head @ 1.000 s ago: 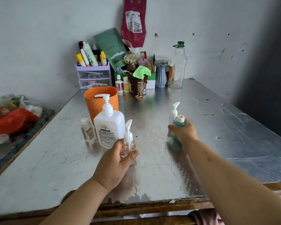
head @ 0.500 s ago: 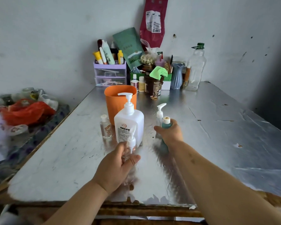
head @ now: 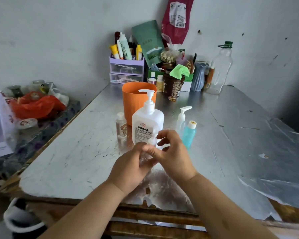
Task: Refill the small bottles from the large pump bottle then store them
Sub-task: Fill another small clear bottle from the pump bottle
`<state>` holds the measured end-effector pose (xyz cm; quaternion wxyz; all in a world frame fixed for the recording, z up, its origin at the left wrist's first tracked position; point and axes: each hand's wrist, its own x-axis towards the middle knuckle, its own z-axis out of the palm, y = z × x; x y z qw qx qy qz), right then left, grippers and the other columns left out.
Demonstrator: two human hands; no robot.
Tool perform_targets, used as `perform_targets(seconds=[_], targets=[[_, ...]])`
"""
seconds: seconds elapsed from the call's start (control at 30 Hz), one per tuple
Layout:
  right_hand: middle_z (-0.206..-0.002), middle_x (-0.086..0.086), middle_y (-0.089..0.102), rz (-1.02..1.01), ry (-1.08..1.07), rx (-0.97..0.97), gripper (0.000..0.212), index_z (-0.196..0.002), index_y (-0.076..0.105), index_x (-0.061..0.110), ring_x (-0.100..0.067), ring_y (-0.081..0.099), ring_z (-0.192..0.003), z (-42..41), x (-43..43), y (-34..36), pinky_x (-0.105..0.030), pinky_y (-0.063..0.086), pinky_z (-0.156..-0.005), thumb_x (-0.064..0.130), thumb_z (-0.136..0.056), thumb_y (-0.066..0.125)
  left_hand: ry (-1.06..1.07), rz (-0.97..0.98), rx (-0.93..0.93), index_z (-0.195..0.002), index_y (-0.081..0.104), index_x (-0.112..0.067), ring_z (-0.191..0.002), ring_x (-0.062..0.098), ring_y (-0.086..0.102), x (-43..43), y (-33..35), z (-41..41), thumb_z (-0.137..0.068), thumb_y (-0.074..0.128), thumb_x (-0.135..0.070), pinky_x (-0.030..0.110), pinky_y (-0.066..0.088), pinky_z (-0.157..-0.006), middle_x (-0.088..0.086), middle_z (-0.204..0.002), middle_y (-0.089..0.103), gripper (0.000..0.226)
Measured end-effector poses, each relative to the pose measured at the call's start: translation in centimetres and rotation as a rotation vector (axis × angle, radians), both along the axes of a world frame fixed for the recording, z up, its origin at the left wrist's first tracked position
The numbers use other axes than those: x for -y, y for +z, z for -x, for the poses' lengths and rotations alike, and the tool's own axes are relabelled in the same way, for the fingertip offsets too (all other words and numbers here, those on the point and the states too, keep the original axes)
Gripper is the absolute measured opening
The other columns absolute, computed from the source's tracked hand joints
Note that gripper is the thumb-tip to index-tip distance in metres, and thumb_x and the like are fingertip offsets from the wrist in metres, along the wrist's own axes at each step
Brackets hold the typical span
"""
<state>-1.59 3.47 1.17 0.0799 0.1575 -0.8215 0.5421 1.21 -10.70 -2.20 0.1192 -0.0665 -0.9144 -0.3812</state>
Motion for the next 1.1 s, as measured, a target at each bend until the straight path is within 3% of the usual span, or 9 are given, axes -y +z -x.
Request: perform_targets(seconds=[0.13, 0.23, 0.33, 0.47, 0.57, 0.7, 0.87, 1.0, 1.1], targets=[[-0.085, 0.004, 0.065, 0.095, -0.013, 0.104, 0.023, -0.095, 0.063, 0.021, -0.009, 0.060, -0.075, 0.4, 1.2, 0.3, -0.025, 0.053, -0.071, 0.027, -0.078, 0.077, -0.009, 0.027, 0.017, -0.135, 0.039, -0.036, -0.111, 0.017, 0.064, 0.1, 0.0, 0.2, -0.089, 0.051, -0.056, 0.029, 0.052, -0.082, -0.012, -0.134, 0.059, 0.052], [-0.103, -0.001, 0.071, 0.362, 0.181, 0.248, 0.034, -0.115, 0.063, 0.022, -0.013, 0.067, -0.095, 0.4, 0.9, 0.3, -0.027, 0.052, -0.088, 0.009, -0.084, 0.070, -0.030, -0.040, 0.003, -0.136, 0.037, -0.039, -0.113, 0.016, 0.063, 0.4, -0.3, 0.3, -0.083, 0.042, -0.070, 0.038, 0.054, -0.089, -0.012, -0.134, 0.059, 0.062], [-0.111, -0.002, 0.068, 0.349, 0.181, 0.239, 0.049, -0.123, 0.057, 0.026, -0.011, 0.064, -0.108, 0.5, 0.8, -0.1, -0.031, 0.050, -0.096, 0.016, -0.079, 0.076, -0.064, -0.070, -0.005, -0.135, 0.036, -0.041, -0.115, 0.015, 0.062, 0.3, -0.4, 0.4, -0.081, 0.041, -0.072, 0.041, 0.053, -0.092, -0.013, -0.134, 0.059, 0.062], [-0.111, -0.006, 0.068, 0.424, 0.148, 0.256, 0.037, -0.116, 0.061, 0.027, -0.019, 0.064, -0.109, 0.4, 0.7, -0.1, -0.040, 0.049, -0.101, 0.018, -0.082, 0.072, -0.053, -0.082, 0.006, -0.135, 0.038, -0.038, -0.119, 0.015, 0.060, 0.3, -0.4, 0.4, -0.084, 0.046, -0.066, 0.041, 0.052, -0.095, -0.012, -0.136, 0.058, 0.059], [-0.113, 0.001, 0.069, 0.380, 0.209, 0.273, 0.046, -0.123, 0.057, 0.024, -0.012, 0.064, -0.109, 0.2, 0.9, -0.2, -0.032, 0.050, -0.096, 0.022, -0.081, 0.074, -0.075, -0.096, 0.005, -0.136, 0.033, -0.042, -0.121, 0.013, 0.058, 0.3, -0.5, 0.5, -0.090, 0.052, -0.057, 0.040, 0.050, -0.098, -0.014, -0.139, 0.054, 0.052], [-0.104, 0.002, 0.073, 0.396, 0.167, 0.238, 0.024, -0.110, 0.062, 0.021, -0.009, 0.068, -0.101, -0.3, 1.1, 0.3, -0.027, 0.051, -0.092, 0.013, -0.088, 0.066, -0.076, -0.104, 0.010, -0.133, 0.038, -0.040, -0.120, 0.013, 0.059, 0.5, -0.7, 0.6, -0.085, 0.048, -0.067, 0.042, 0.051, -0.096, -0.014, -0.136, 0.057, 0.056], [-0.102, 0.005, 0.071, 0.286, 0.077, 0.214, 0.030, -0.108, 0.061, 0.019, -0.010, 0.067, -0.100, -0.1, 1.4, 0.2, -0.035, 0.053, -0.094, 0.026, -0.082, 0.073, -0.097, -0.064, 0.000, -0.139, 0.033, -0.042, -0.125, 0.013, 0.056, 0.4, -0.7, 0.6, -0.091, 0.051, -0.055, 0.041, 0.050, -0.099, -0.014, -0.143, 0.051, 0.052], [-0.107, 0.003, 0.073, 0.465, 0.183, 0.283, 0.030, -0.120, 0.057, 0.017, -0.010, 0.067, -0.104, -0.3, 1.3, 0.7, -0.025, 0.052, -0.091, 0.014, -0.091, 0.063, -0.077, -0.066, 0.014, -0.130, 0.039, -0.039, -0.119, 0.014, 0.060, 0.6, -1.0, 0.7, -0.090, 0.049, -0.059, 0.042, 0.052, -0.095, -0.012, -0.135, 0.057, 0.046], [-0.109, 0.008, 0.070, 0.262, 0.152, 0.251, 0.044, -0.122, 0.056, 0.024, -0.006, 0.065, -0.105, -0.4, 1.3, 0.7, -0.024, 0.051, -0.091, 0.029, -0.082, 0.074, -0.106, -0.053, -0.001, -0.134, 0.035, -0.044, -0.125, 0.013, 0.055, 0.4, -0.8, 0.6, -0.092, 0.050, -0.052, 0.042, 0.049, -0.100, -0.013, -0.143, 0.051, 0.046]])
